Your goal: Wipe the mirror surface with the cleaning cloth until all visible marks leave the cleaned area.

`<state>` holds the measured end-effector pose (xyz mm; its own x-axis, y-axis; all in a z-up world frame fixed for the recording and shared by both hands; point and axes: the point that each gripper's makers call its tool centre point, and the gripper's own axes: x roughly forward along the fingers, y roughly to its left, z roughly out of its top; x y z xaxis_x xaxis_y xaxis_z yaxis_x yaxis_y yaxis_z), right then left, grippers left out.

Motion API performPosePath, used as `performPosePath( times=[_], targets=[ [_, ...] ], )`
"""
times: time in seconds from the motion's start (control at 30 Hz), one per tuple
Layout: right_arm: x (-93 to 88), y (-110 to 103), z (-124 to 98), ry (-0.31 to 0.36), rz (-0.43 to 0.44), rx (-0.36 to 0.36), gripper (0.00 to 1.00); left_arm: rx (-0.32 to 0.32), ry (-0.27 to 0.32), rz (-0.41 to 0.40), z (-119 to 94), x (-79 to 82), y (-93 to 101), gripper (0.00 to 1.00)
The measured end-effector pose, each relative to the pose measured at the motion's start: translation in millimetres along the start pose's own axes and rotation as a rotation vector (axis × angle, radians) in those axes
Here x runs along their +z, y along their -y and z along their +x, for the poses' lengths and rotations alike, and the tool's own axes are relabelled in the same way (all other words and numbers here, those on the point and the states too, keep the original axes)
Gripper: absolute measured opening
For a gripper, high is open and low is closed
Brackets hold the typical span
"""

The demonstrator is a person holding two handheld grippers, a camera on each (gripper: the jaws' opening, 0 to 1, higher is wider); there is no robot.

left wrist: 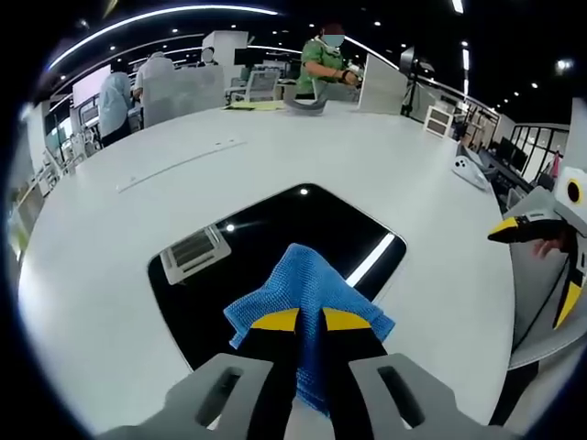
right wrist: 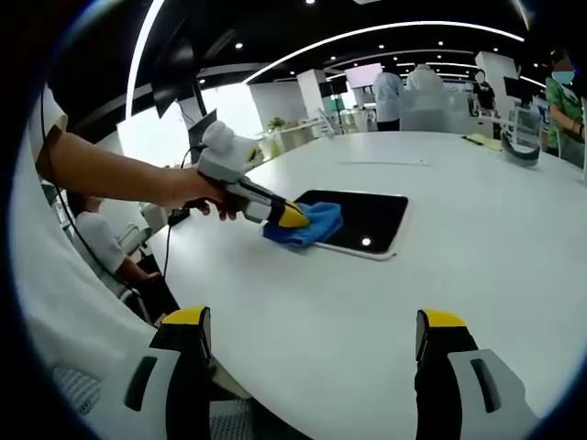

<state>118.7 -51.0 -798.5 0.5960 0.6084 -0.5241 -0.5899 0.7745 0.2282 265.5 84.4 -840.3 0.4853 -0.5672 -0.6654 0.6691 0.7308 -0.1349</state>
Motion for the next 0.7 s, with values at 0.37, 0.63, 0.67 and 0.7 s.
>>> performPosePath(
  times=[0.37, 0.63, 0.67, 0.7],
  targets=[
    [0.8, 0.0, -0.2, -0.001, -0.004, 0.0, 0.92, 0.005, 0.006, -0.009, -2.9, -1.8, -4.3, 0.06],
    [-0.3, -0.7, 0.5, -0.008, -0.011, 0.004, 0.92, 0.004, 0.014, -0.009, -2.8, -1.7, -4.4, 0.06],
    [-0.6, -0.5, 0.4, -0.008, -0.01, 0.003, 0.92, 0.004, 0.014, -0.009, -2.9, -1.5, -4.3, 0.06],
    [-0.8, -0.6, -0.1, -0.009, -0.009, 0.002, 0.92, 0.004, 0.013, -0.009, -2.6, -1.2, -4.5, 0.06]
  ],
)
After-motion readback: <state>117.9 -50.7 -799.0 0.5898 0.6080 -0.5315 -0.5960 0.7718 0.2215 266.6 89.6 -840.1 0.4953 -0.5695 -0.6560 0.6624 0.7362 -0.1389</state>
